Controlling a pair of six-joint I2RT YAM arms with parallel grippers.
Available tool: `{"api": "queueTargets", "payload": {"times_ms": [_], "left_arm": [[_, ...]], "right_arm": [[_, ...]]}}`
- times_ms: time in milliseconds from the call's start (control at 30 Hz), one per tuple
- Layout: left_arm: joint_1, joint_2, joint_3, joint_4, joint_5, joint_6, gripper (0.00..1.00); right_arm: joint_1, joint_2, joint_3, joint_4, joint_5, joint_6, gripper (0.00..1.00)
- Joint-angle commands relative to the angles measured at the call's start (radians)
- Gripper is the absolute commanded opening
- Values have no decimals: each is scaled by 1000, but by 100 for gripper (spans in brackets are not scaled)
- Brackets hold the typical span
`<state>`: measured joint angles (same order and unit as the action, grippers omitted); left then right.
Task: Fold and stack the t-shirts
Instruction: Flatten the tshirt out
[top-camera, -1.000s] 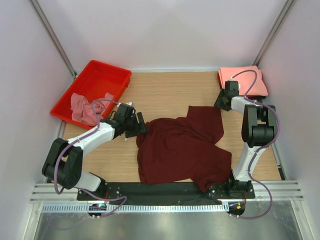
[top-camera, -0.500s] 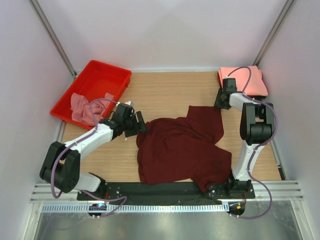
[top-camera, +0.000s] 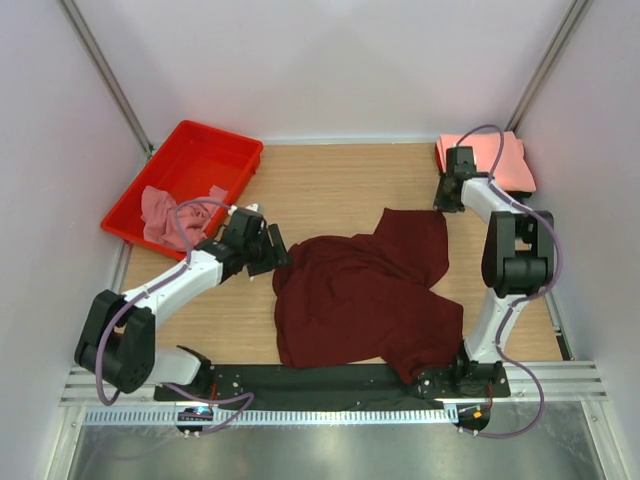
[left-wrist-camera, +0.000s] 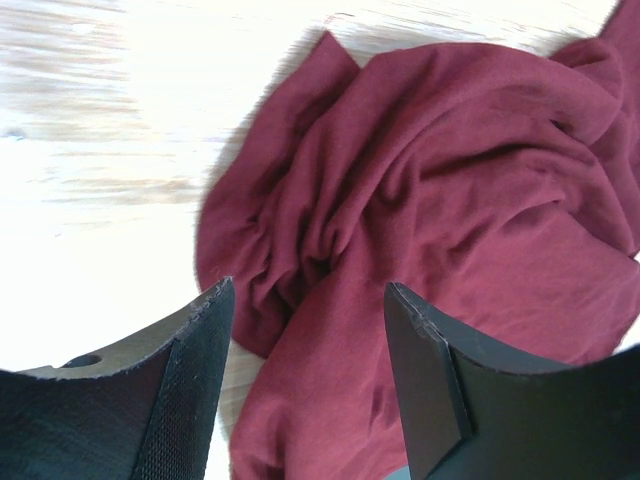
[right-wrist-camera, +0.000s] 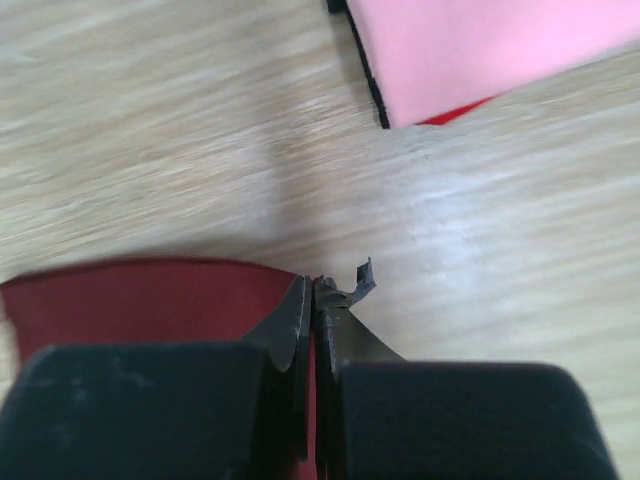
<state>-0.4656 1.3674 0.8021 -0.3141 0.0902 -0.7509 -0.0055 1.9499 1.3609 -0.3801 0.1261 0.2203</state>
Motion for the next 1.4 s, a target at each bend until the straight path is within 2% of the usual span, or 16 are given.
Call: {"api": "queueTargets", "payload": {"times_ms": [0, 167, 400, 433, 567, 767, 967, 1000, 1033, 1067, 1133, 1200, 1367], "left_arm": [[-4, -68, 26, -63, -84, 22, 62], [-4, -105, -3, -83, -130, 28, 64], [-4, -36, -23, -53, -96, 13, 63], [-7, -33, -33, -52, -45, 13, 63], [-51, -80, -92, -83, -63, -1, 60], [-136, -136, -168, -74, -50, -30, 63], [-166, -30, -210, 12, -73, -82, 62], [-166, -1, -208, 38, -79, -84, 59], [-166, 54, -189, 43, -84, -84, 53], [-166, 86, -172, 41, -83, -73, 26], [-166, 131, -63, -15, -114, -50, 0], [-166, 128, 41, -154, -209, -12, 0], [-166, -10, 431, -451, -489, 61, 0]], "right_arm": [[48, -248, 119, -117, 119, 17, 1], [56, -440, 120, -194, 169, 10, 1], [55, -643, 3, -200, 161, -2, 1], [56, -667, -3, -203, 161, -6, 1], [56, -706, -23, -220, 153, -19, 1], [56, -735, -17, -238, 172, -29, 1], [55, -752, -20, -235, 149, -10, 1], [55, -755, -22, -237, 149, -9, 1], [56, -761, -23, -233, 147, -9, 1], [55, -764, -25, -230, 145, -7, 1], [53, -767, -13, -223, 152, -9, 1], [55, -757, 59, -241, 176, -18, 1], [55, -744, 234, -266, 207, -58, 1]]}}
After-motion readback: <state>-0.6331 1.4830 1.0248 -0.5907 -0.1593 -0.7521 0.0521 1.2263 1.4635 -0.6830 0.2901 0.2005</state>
